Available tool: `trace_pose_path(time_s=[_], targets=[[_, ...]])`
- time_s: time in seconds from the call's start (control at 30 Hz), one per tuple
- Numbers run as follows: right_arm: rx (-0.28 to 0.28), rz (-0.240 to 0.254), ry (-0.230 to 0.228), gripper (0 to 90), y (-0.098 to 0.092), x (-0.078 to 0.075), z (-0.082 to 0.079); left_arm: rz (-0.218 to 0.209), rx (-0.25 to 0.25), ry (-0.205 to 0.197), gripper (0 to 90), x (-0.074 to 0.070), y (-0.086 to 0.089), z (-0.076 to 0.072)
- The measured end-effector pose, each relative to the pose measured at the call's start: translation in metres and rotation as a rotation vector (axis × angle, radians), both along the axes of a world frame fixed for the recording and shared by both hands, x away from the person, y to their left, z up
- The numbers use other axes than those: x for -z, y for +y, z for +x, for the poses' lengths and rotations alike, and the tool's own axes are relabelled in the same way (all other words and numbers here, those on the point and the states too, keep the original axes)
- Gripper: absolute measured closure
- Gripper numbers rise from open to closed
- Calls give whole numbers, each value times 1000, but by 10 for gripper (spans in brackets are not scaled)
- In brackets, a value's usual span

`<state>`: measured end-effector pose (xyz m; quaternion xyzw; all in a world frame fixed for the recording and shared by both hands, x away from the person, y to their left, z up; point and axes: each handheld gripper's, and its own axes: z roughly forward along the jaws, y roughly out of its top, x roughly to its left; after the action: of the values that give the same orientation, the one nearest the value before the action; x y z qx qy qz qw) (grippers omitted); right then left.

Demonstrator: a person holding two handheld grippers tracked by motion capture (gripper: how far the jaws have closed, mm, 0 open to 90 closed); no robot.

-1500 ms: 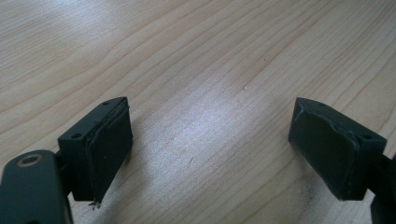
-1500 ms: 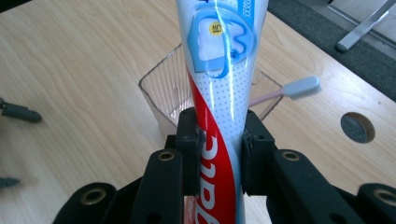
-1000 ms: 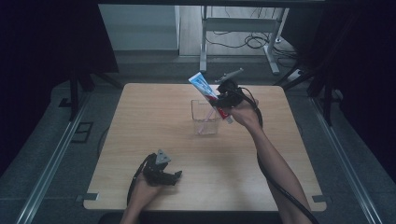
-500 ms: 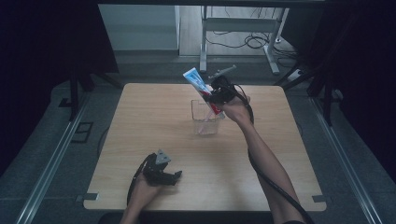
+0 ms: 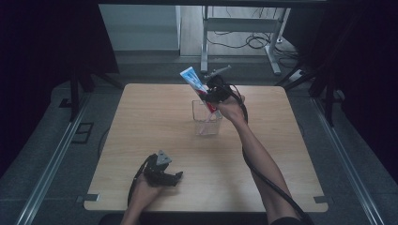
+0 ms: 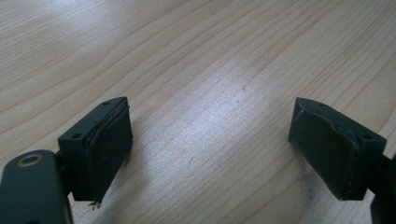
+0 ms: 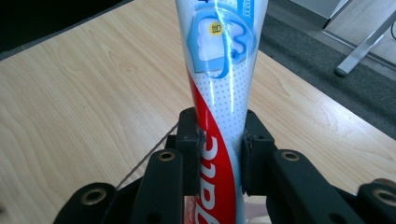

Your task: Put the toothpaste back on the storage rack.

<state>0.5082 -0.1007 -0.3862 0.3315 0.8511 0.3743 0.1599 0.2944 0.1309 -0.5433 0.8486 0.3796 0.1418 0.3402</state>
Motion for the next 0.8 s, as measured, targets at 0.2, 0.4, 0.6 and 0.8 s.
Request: trace_pose_path(time_s=[0.2,0.4,0.6,0.8], targets=[[-11,-1,-7,727,4,9,2,-1,0,1,136,0,0,0],[-16,-7,-4,727,4,17,3,0,1,3,137,0,0,0],[-21,-5,-6,726,5,23,3,-1,1,3,136,0,0,0],[-21,-14,-5,725,7,30,4,0,1,3,136,0,0,0]])
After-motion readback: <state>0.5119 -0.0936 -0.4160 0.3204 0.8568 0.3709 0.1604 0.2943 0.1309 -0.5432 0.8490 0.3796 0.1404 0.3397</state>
